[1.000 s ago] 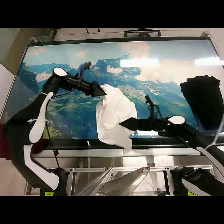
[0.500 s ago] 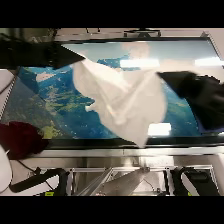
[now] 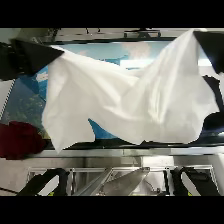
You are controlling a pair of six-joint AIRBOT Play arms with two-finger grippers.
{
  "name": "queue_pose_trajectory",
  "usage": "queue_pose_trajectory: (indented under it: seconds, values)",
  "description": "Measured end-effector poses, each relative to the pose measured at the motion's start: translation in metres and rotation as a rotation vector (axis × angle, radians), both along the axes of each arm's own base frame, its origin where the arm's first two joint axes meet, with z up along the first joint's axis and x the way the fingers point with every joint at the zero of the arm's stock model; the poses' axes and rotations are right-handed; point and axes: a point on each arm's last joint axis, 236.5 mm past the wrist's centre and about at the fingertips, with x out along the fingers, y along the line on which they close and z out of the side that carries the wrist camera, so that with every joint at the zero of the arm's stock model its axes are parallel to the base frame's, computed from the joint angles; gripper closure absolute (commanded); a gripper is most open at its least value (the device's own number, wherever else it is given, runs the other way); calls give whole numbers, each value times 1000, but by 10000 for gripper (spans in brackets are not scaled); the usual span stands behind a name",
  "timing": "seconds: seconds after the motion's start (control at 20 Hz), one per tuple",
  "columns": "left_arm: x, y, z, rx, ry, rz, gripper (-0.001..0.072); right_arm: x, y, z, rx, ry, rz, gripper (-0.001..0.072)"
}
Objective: Fold the shirts.
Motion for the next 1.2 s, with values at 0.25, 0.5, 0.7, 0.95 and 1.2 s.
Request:
queue_pose_trajectory:
  seconds: [0.25,0.5,0.7,0.95,1.2]
  values:
    - [87,13,-132,65,285,42,681,126,13,-126,-46,296,26,690]
    - [163,61,-279,70,603,123,39,207,30,-284,-49,607,16,393]
    - [196,121,-334,34,719,170,37,228,6,-322,-16,683,-34,410]
    - [188,172,-375,115,828,183,38,207,-45,-278,22,653,-8,548]
    - [166,165,-412,205,923,149,37,147,-84,-285,-160,795,-32,548]
